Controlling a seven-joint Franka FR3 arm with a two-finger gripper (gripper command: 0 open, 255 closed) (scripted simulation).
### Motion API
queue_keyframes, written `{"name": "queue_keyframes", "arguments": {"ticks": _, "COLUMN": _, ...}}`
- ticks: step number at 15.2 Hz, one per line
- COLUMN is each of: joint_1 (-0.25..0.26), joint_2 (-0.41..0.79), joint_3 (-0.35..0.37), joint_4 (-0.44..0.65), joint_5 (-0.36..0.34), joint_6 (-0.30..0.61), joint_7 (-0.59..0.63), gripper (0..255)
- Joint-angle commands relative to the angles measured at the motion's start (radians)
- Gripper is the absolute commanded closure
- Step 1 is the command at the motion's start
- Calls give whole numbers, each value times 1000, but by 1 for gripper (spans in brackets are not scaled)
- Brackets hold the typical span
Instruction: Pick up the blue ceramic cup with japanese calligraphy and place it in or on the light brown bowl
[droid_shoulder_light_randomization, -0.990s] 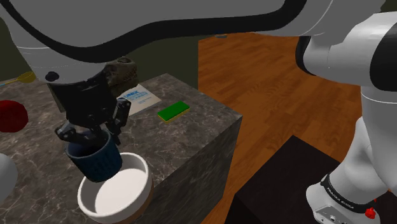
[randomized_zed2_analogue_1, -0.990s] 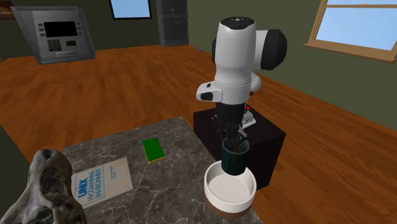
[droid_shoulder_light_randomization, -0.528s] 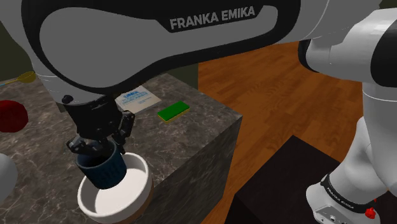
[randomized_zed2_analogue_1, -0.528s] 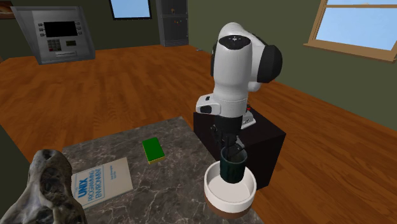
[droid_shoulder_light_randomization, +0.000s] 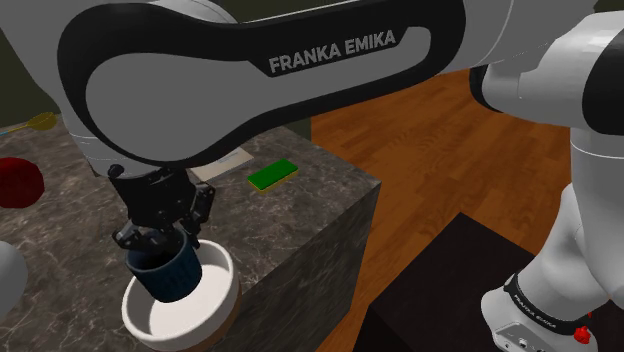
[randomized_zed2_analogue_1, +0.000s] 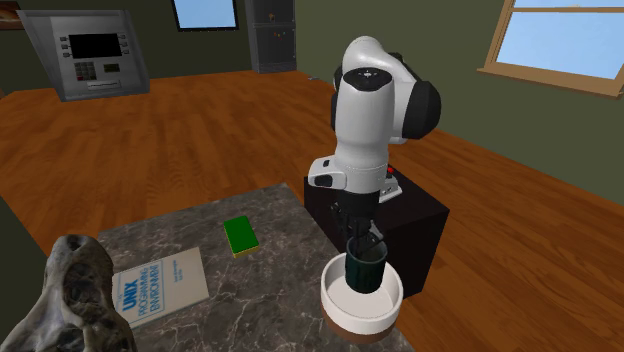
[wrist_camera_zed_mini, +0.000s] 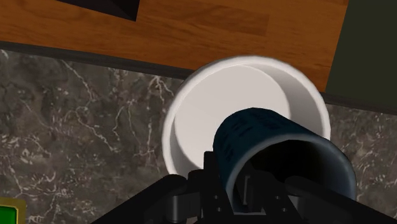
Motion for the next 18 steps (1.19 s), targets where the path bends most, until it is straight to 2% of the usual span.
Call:
{"name": "queue_keyframes", "arguments": {"ticks": 1, "joint_1": 0, "joint_2": 0, "joint_3": 0, "joint_4": 0, "joint_5": 0, "joint_6": 1, "joint_7": 0, "gripper": 255}}
{"name": "queue_keyframes", "arguments": {"ticks": 2, "joint_1": 0, "joint_2": 0, "joint_3": 0, "joint_4": 0, "joint_5": 0, "joint_6": 1, "joint_7": 0, "gripper": 255}}
{"name": "queue_keyframes", "arguments": {"ticks": 3, "joint_1": 0, "joint_2": 0, "joint_3": 0, "joint_4": 0, "joint_5": 0, "joint_6": 1, "joint_7": 0, "gripper": 0}}
{"name": "queue_keyframes", "arguments": {"ticks": 8, "joint_1": 0, "joint_2": 0, "joint_3": 0, "joint_4": 0, "joint_5": 0, "joint_6": 1, "joint_7": 0, "gripper": 0}}
{"name": "queue_keyframes", "arguments": {"ticks": 12, "joint_1": 34, "joint_2": 22, "joint_3": -1, "joint_4": 167, "joint_5": -7, "joint_6": -141, "joint_7": -8, "gripper": 0}}
{"name": "queue_keyframes", "arguments": {"ticks": 18, "joint_1": 34, "joint_2": 22, "joint_3": -1, "joint_4": 167, "joint_5": -7, "joint_6": -141, "joint_7": -8, "gripper": 0}}
